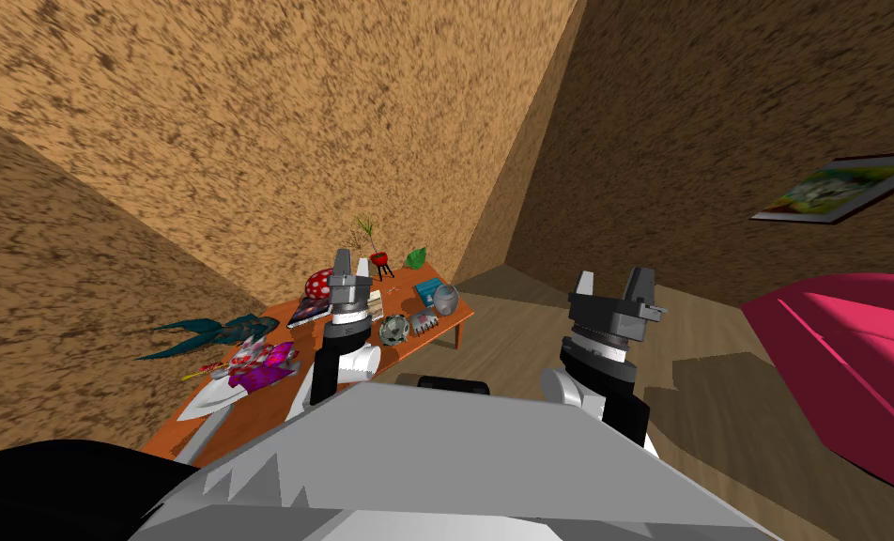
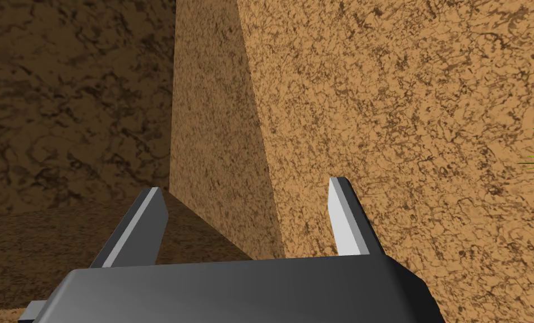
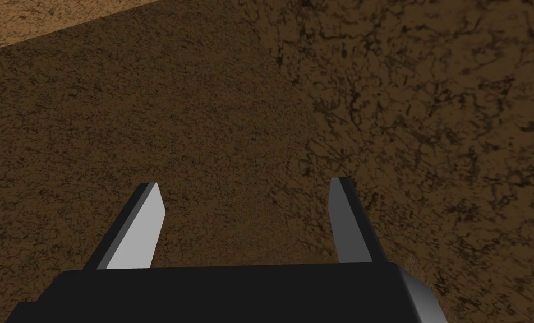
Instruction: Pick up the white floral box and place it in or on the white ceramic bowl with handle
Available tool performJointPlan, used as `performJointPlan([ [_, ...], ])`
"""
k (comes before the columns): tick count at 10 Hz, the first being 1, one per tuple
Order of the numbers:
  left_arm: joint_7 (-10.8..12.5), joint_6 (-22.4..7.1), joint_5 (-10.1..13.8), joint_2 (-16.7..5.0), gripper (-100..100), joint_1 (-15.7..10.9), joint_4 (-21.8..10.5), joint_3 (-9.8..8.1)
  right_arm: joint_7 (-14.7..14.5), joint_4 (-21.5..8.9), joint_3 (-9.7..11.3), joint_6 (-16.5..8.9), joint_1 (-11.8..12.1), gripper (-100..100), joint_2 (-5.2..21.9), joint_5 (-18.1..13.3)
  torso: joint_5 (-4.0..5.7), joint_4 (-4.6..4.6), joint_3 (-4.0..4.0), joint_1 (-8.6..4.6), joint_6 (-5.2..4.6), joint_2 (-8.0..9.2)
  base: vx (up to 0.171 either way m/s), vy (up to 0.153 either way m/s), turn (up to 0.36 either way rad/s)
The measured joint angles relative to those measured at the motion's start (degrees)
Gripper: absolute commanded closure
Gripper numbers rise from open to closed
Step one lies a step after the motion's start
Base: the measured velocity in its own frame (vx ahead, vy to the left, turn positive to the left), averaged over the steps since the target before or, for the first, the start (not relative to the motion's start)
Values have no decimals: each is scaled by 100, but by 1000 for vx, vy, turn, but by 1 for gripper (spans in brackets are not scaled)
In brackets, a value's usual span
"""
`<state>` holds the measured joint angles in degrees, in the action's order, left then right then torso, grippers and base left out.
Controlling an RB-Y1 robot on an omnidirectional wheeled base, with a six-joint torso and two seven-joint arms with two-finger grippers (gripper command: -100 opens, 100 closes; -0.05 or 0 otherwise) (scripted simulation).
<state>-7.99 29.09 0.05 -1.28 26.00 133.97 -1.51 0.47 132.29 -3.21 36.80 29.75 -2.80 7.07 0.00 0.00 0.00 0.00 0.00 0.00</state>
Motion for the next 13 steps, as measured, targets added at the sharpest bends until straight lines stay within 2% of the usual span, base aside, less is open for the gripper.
performJointPlan([
  [3, -49, -286, 127, -415, -100, -240, -261, -111, 0, 0, 1, 0, -1, 0, -1, 0, 10, -7, -18, -45, 0, 32, -89, -121, 59],
  [5, -130, -488, 222, -586, -100, -343, -494, -141, 0, 0, 1, 0, -1, 0, -1, 0, 9, -5, -13, -39, 0, 21, -37, -94, 38],
  [7, -245, -851, 307, -659, -100, -529, -635, -161, 0, 0, 1, 0, 0, 0, -1, 0, 8, -2, -5, -34, 0, 8, -27, -84, 59],
  [8, -276, -881, 377, -722, -100, -545, -833, -197, 0, 0, 1, 0, 0, 0, -1, 0, 7, -2, -5, -31, 1, 9, -39, -91, 59],
  [10, -399, -1124, 472, -737, -100, -744, -1145, -218, 0, 0, 1, 0, 0, 0, -1, 0, 8, -2, -4, -36, -1, 6, -24, -92, 65],
  [13, -513, -1474, 599, -769, -100, -937, -1426, -284, 0, 0, 1, 0, 0, 0, -1, 0, 6, -2, -5, -25, 0, 8, -30, -66, 36],
])
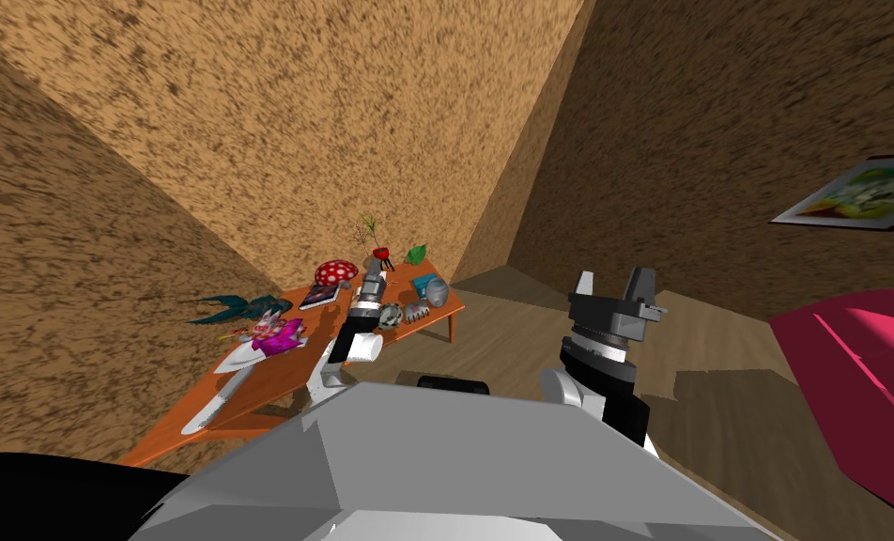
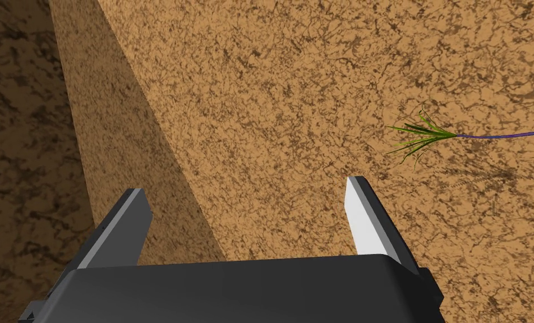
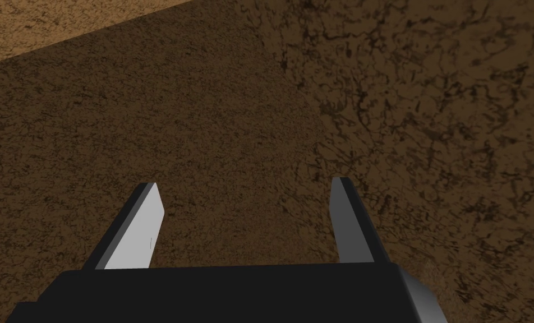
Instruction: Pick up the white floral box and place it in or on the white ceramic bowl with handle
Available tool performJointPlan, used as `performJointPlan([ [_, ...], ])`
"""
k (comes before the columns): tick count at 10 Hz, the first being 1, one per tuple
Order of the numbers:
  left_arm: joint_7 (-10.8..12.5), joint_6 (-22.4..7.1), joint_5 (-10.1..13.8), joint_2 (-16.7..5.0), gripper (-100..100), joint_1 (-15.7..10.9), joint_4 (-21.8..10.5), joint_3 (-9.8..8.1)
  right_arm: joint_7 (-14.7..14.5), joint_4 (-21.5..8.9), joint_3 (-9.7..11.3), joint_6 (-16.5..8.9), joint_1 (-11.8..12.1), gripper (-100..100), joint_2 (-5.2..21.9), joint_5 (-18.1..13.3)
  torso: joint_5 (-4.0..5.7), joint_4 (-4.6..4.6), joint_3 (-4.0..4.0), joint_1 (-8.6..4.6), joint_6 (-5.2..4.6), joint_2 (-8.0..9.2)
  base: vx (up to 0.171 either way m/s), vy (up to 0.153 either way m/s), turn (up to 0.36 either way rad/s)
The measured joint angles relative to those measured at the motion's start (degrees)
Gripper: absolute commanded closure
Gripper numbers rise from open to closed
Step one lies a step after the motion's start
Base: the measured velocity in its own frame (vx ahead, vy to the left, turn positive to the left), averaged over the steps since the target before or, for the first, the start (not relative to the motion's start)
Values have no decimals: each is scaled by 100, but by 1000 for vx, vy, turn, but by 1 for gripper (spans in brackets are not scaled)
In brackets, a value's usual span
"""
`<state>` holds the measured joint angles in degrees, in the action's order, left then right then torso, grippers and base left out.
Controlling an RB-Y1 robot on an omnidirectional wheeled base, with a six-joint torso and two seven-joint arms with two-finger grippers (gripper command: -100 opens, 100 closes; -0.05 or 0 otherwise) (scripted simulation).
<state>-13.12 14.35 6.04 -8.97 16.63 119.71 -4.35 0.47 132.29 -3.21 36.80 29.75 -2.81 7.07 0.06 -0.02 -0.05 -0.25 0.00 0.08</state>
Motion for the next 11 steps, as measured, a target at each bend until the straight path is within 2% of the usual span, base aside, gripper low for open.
performJointPlan([
  [3, -131, -523, 142, 14, -100, -237, -363, -76, 0, 0, 0, 0, 0, 0, 0, 0, 2, 1, 2, -9, 0, -5, -14, -79, 43],
  [4, -136, -643, 172, 1, -100, -292, -445, -105, 0, 0, 0, 0, 0, 0, 0, 0, 1, 2, 5, -1, 0, -10, 5, -59, 44],
  [5, -174, -717, 175, 44, -100, -424, -674, -106, 0, 0, 0, 0, 0, 0, 0, 0, 0, 3, 8, 1, -1, -14, 3, -66, 43],
  [8, -161, -1257, 307, 1, -100, -594, -1073, -218, 0, 0, 0, 0, 0, 0, 0, 0, 1, 3, 9, -4, 0, -15, 5, -69, 40],
  [9, -160, -1323, 317, -2, -100, -657, -1251, -224, 0, 0, 0, 0, 0, 0, 0, 0, 0, 3, 9, 5, -1, -15, 4, -40, 23],
  [11, -173, -1635, 308, 78, -100, -784, -1501, -248, 0, 0, 0, 0, 1, 0, 0, 0, -1, 4, 10, 7, 0, -18, 12, -45, 27],
])
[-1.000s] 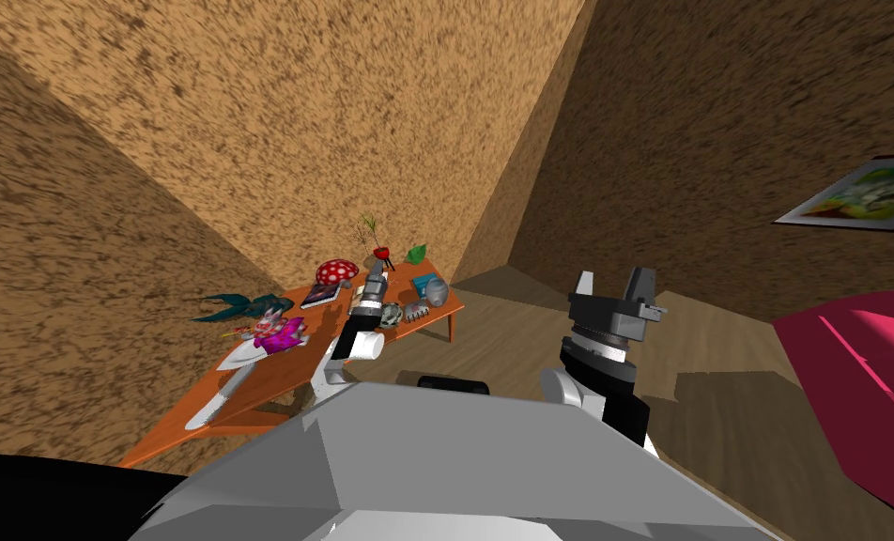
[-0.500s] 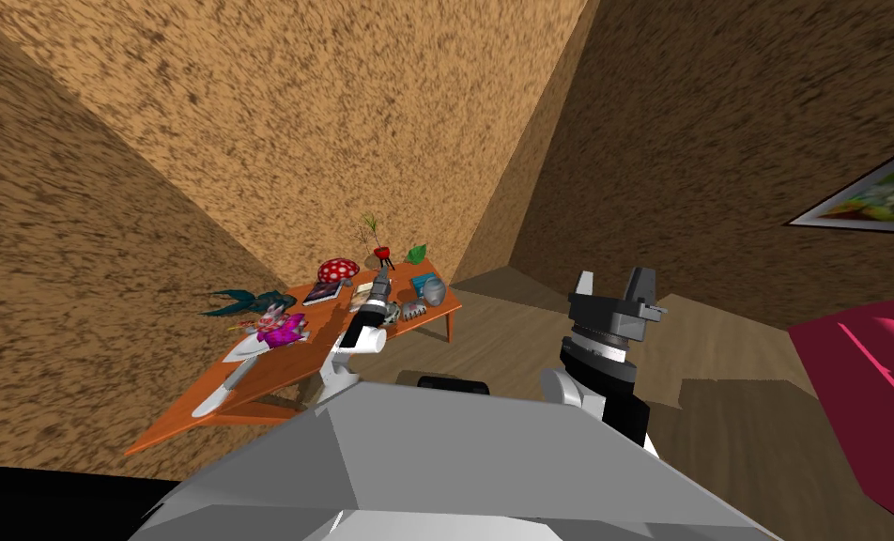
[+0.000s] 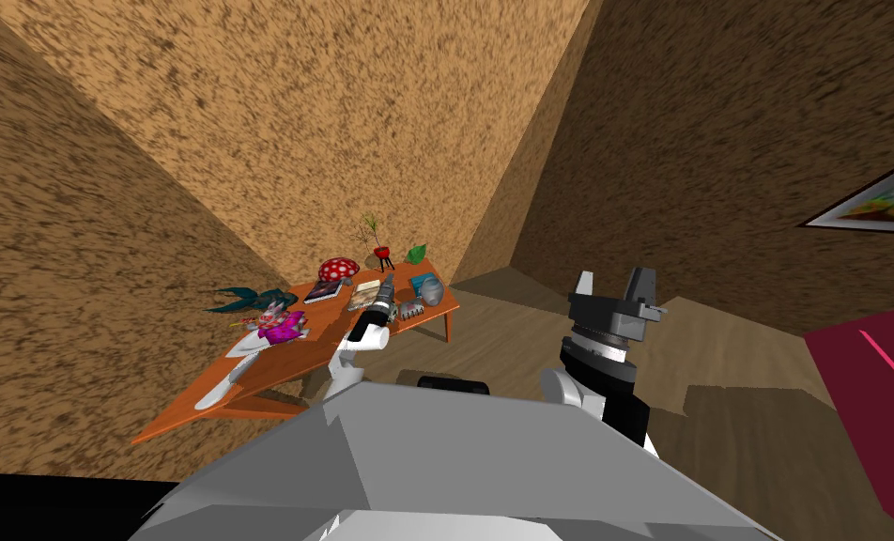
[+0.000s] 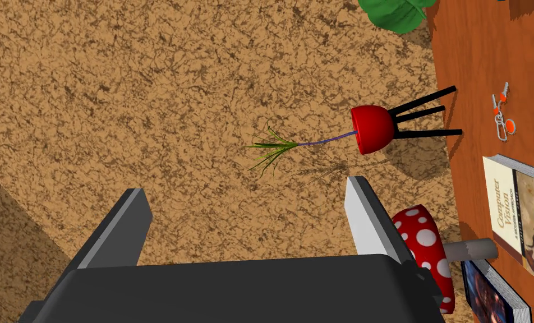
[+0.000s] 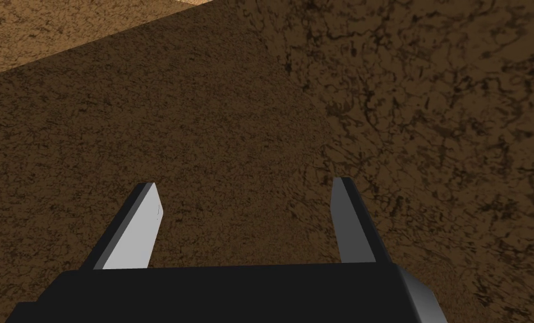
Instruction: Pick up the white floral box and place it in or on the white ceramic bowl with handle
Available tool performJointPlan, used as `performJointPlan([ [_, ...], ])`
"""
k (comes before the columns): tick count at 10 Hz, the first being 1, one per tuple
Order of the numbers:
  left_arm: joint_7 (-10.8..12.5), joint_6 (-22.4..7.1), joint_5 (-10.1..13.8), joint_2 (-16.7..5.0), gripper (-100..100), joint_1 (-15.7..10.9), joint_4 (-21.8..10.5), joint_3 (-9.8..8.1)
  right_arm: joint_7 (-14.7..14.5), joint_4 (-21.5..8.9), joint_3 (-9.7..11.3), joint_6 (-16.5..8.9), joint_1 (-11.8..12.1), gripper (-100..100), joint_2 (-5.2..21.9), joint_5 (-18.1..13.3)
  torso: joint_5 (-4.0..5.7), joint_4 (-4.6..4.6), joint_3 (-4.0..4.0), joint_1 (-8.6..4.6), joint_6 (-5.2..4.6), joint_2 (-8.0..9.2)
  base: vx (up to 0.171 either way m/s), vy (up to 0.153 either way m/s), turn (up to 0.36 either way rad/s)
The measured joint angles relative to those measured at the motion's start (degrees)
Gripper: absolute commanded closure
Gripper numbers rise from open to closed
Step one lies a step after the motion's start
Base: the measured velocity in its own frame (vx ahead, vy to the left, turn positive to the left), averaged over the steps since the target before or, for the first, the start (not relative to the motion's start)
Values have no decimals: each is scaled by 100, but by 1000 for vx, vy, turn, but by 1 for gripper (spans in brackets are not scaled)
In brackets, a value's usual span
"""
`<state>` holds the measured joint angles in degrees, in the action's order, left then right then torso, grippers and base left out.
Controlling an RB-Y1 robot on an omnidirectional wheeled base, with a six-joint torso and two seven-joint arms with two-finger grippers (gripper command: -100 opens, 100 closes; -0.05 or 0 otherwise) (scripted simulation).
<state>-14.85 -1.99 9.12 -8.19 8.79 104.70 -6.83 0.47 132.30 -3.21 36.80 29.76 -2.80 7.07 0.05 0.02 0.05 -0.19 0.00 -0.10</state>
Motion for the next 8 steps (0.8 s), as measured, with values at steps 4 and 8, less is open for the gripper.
performJointPlan([
  [4, 99, -489, 34, -30, -100, -147, -473, -62, 0, 0, 0, 0, 0, 0, 0, 0, -1, 0, 0, 5, 0, 1, 12, -38, 22],
  [8, 198, -993, -44, 62, -100, -372, -1053, -120, 0, 0, 0, 0, 0, 0, 0, 0, -2, 2, 4, 9, 0, -7, 33, -31, 15],
])
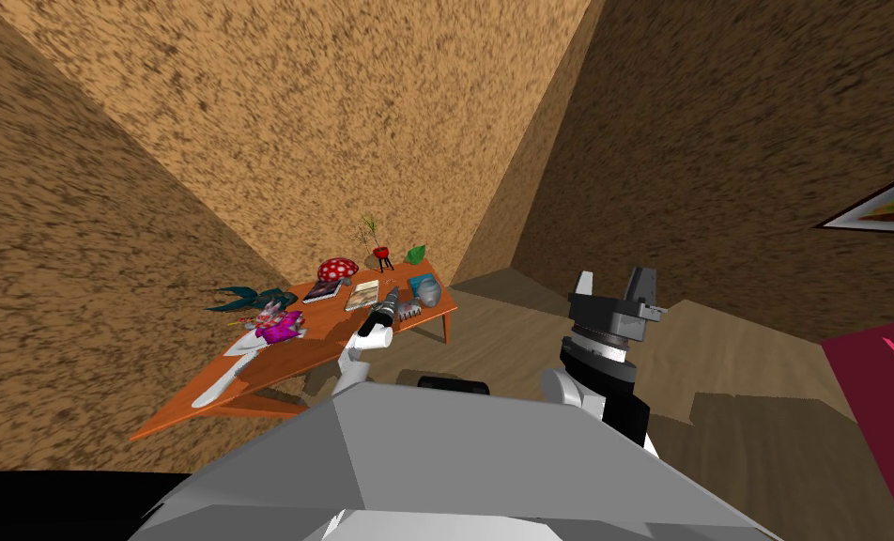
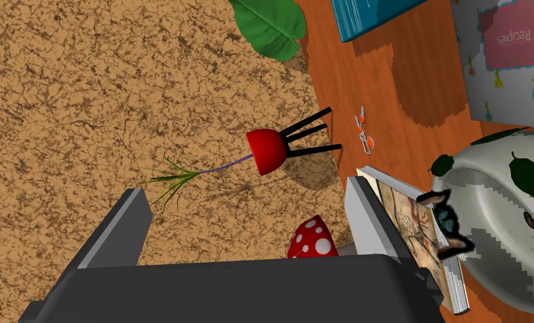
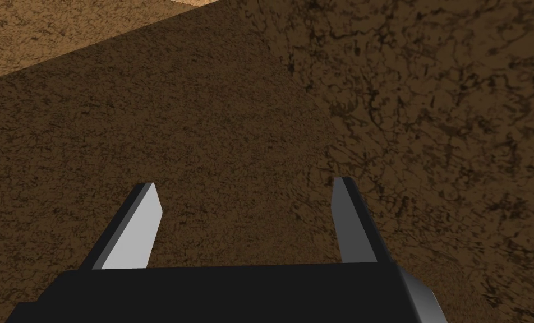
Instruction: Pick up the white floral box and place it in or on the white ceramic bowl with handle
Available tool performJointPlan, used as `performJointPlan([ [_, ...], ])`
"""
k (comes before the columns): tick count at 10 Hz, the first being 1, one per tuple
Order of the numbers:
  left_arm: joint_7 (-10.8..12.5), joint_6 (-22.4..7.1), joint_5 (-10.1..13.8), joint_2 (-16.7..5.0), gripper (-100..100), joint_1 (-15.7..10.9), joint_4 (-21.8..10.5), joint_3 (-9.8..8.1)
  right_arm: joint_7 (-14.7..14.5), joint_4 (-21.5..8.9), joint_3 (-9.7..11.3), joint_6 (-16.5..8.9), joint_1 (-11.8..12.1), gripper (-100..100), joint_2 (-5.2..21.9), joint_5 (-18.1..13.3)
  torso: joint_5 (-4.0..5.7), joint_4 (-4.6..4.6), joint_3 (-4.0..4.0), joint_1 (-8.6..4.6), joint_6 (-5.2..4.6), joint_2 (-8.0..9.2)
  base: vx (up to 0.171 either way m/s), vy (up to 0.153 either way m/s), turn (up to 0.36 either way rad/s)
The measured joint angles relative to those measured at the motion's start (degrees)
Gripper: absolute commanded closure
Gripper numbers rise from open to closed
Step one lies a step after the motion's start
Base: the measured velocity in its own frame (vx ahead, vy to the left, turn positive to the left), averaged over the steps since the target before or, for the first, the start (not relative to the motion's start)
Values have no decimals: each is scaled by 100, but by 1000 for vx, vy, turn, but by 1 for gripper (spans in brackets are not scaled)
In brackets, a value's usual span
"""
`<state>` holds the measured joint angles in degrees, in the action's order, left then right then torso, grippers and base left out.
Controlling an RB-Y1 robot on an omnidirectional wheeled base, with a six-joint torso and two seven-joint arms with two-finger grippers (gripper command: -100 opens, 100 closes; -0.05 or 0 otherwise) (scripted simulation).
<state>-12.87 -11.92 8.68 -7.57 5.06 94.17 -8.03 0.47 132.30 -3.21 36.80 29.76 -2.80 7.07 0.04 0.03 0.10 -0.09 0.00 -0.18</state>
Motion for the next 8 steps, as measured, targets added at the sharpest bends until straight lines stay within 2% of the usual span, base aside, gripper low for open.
performJointPlan([
  [1, 56, -204, -12, -3, -100, -37, -92, -23, 0, 0, 0, 0, 0, 0, 0, 0, 0, 1, 2, 0, 1, -5, 35, -19, 9],
  [4, 159, -426, -28, -7, -100, -89, -420, -33, 0, 0, 0, 0, 0, 0, 0, 0, -1, -1, -1, 7, 0, 2, 32, -10, 7],
  [6, 260, -607, -38, -38, -100, -238, -835, -59, 0, 0, 0, 0, 0, 0, 0, 0, -1, 2, 5, 8, 1, -8, 53, -12, 8],
  [8, 326, -820, -118, 43, -100, -273, -970, -84, 0, 0, 0, 0, 0, 0, 0, 0, -1, 1, 3, 7, 1, -5, 56, -6, 8],
])
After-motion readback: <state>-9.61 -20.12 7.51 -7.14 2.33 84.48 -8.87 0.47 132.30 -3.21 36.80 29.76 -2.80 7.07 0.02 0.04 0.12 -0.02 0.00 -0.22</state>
